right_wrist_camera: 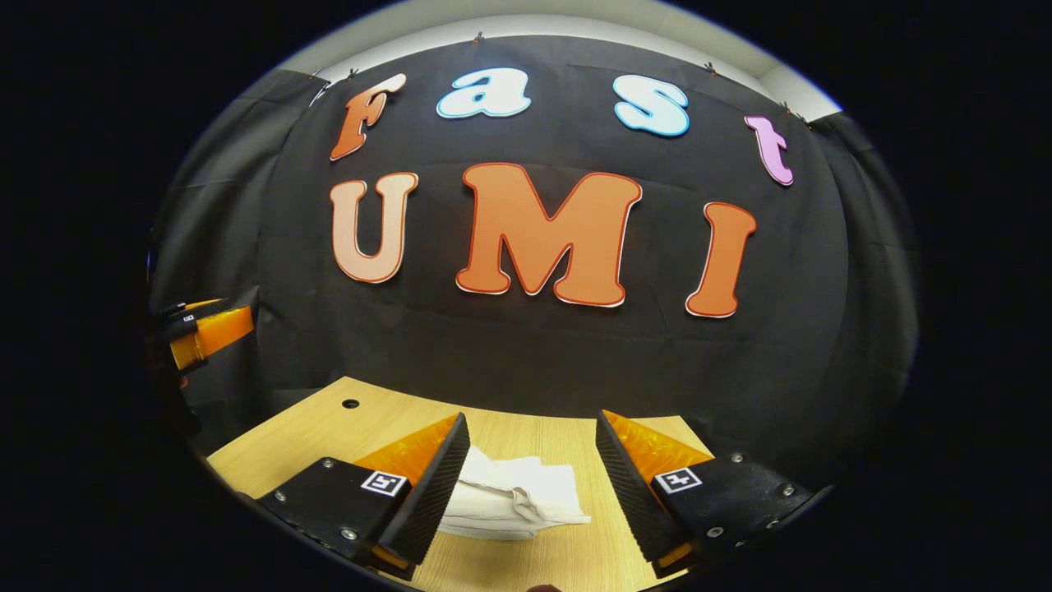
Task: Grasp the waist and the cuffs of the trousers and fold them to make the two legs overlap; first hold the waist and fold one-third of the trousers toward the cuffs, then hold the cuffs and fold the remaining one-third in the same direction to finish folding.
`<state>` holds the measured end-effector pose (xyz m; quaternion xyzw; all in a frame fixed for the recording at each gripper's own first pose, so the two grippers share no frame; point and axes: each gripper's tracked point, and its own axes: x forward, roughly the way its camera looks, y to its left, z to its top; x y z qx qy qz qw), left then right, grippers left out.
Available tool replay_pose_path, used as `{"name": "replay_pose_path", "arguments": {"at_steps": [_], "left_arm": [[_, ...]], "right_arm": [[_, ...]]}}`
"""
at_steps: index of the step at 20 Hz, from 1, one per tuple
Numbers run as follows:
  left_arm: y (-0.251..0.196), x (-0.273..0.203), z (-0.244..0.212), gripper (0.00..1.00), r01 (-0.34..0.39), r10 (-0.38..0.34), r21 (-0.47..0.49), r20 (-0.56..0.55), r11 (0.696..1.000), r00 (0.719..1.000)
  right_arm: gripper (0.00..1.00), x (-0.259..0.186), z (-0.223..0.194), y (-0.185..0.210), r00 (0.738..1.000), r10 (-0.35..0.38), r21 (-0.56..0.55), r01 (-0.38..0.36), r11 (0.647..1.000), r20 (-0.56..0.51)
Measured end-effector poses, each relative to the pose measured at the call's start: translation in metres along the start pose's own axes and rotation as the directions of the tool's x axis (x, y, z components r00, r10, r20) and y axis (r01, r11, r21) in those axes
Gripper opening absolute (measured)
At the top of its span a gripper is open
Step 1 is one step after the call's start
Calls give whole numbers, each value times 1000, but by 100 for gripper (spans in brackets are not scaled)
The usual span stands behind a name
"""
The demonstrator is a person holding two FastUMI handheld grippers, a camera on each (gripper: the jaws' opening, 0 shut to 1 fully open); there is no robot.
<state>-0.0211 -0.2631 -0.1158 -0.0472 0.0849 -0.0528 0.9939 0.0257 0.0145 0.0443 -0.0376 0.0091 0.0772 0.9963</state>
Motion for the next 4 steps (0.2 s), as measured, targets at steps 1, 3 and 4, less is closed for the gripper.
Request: {"name": "replay_pose_path", "arguments": {"at_steps": [1, 3, 4], "left_arm": [[0, 1, 1, 95, 0, 0, 0, 3, 1000, 1000], [2, 0, 4, 95, -5, 5, 4, 12, 1000, 1000], [3, -2, 4, 95, -8, 8, 6, 18, 1000, 1000]], "right_arm": [[94, 0, -1, -1, 1000, -4, 0, 4, 1000, -4], [94, 0, -1, -1, 1000, -9, 1, 9, 1000, -2], [94, -1, 0, -2, 1000, -12, 0, 12, 1000, 2]]}}
